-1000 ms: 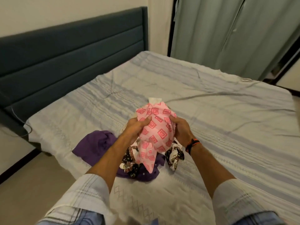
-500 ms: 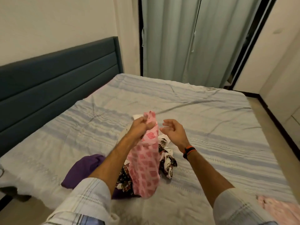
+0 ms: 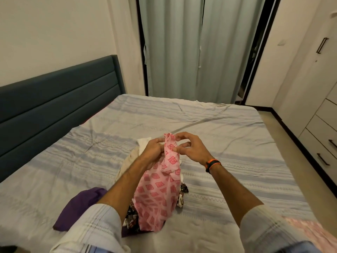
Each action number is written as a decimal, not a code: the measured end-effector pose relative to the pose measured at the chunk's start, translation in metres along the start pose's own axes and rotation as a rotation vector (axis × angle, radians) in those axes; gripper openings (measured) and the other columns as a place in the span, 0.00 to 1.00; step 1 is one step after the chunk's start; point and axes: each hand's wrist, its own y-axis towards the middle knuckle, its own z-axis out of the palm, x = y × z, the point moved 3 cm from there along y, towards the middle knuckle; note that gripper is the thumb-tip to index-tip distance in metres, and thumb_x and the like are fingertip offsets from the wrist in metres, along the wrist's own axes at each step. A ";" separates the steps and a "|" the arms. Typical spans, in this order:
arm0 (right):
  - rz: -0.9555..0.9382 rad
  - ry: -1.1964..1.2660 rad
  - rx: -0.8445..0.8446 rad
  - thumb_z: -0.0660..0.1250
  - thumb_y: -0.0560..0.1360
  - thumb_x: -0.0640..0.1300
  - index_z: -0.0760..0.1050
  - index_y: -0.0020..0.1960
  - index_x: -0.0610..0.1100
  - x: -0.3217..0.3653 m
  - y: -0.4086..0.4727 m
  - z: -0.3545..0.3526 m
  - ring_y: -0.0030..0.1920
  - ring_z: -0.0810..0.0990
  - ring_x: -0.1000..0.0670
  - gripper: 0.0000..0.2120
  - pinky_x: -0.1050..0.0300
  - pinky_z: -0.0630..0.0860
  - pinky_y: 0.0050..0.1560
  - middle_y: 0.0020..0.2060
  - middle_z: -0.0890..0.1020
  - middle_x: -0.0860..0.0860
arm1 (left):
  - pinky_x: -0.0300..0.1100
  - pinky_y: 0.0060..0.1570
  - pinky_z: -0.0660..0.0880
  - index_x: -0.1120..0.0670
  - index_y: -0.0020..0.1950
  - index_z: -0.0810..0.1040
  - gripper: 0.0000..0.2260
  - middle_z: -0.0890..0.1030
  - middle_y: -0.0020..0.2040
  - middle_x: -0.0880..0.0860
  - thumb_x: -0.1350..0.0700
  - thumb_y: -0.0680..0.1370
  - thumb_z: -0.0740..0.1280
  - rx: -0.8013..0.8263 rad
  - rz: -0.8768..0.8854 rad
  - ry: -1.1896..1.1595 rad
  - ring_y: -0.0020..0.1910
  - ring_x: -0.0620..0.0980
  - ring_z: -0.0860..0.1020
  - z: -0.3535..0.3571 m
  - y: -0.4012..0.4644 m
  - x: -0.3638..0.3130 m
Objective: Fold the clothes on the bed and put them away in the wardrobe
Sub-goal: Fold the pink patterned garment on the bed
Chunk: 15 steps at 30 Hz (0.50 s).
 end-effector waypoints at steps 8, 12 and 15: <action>-0.006 0.010 0.124 0.76 0.71 0.36 0.75 0.62 0.47 -0.001 0.001 -0.071 0.42 0.82 0.49 0.22 0.55 0.82 0.40 0.58 0.78 0.49 | 0.51 0.42 0.73 0.54 0.60 0.76 0.18 0.81 0.44 0.64 0.68 0.74 0.70 0.078 0.151 0.133 0.42 0.58 0.76 0.067 0.014 -0.020; -0.036 -0.029 0.125 0.79 0.68 0.38 0.77 0.55 0.42 0.001 0.005 -0.120 0.42 0.80 0.52 0.18 0.59 0.80 0.39 0.46 0.82 0.48 | 0.39 0.33 0.78 0.60 0.51 0.78 0.12 0.84 0.36 0.54 0.72 0.72 0.71 -0.032 0.259 0.170 0.34 0.50 0.79 0.104 0.022 -0.041; -0.124 -0.079 0.048 0.81 0.66 0.41 0.79 0.47 0.42 0.001 0.008 -0.152 0.42 0.80 0.54 0.14 0.61 0.79 0.45 0.42 0.83 0.49 | 0.37 0.32 0.75 0.58 0.42 0.80 0.07 0.81 0.33 0.51 0.66 0.70 0.76 -0.149 0.371 0.239 0.31 0.45 0.77 0.128 0.027 -0.058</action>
